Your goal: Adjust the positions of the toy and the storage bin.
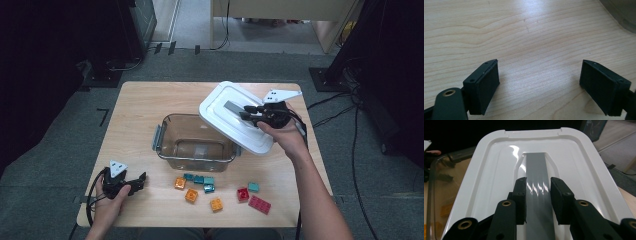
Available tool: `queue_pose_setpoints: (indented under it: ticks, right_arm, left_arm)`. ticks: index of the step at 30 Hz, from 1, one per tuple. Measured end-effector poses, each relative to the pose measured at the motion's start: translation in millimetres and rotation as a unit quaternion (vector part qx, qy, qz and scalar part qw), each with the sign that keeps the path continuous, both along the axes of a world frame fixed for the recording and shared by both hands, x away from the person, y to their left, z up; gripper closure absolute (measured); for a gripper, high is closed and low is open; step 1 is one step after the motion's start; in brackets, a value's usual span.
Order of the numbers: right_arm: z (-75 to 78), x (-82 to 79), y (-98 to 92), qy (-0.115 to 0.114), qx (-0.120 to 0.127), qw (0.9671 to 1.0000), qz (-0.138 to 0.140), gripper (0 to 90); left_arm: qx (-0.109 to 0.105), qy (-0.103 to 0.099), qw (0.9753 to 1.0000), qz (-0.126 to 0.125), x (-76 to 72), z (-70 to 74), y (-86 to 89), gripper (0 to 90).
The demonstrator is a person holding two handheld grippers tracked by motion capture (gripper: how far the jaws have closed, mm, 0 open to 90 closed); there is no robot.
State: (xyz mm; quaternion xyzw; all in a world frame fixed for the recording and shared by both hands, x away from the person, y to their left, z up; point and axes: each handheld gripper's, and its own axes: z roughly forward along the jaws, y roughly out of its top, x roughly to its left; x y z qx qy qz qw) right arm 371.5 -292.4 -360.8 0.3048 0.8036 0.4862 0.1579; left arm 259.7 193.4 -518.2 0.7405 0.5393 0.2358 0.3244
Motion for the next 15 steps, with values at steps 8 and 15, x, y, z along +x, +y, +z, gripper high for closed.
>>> queue_pose_setpoints:
  ticks: [8,15]
  right_arm:
    - [-10.3,-2.5,-31.9,0.007,0.008,0.9983,-0.056,67.9]
    - [-24.9,-6.5,-55.7,0.012,0.017,0.9939,-0.108,67.9]
  left_arm:
    - [0.001,0.0,1.0,-0.001,0.0,0.1,0.1,15.9]
    - [0.001,0.0,1.0,-0.001,0.0,0.1,0.2,15.9]
